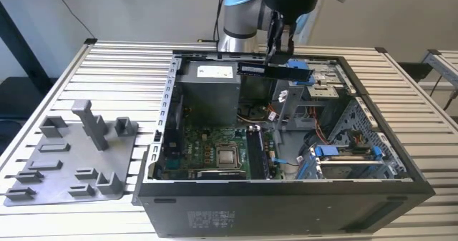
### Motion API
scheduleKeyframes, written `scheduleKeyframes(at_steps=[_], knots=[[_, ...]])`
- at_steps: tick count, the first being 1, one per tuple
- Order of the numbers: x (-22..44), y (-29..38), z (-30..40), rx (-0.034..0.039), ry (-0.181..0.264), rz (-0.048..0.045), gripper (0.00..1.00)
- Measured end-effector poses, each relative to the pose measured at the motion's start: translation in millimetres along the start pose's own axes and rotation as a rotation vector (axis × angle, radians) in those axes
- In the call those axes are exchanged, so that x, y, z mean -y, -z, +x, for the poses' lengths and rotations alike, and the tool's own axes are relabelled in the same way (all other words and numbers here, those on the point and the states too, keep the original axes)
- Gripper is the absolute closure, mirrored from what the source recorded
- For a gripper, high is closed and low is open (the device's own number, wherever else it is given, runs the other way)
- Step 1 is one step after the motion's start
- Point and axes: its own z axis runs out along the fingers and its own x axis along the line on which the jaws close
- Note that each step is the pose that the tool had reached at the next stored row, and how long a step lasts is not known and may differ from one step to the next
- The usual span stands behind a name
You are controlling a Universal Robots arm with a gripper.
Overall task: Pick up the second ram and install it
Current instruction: 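Insert the second ram into the second slot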
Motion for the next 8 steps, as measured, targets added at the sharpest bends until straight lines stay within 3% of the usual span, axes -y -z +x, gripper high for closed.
scheduleKeyframes(at_steps=[8], knots=[[0.0,-0.7,0.2,0.0014,-0.089,0.0054,0.86]])
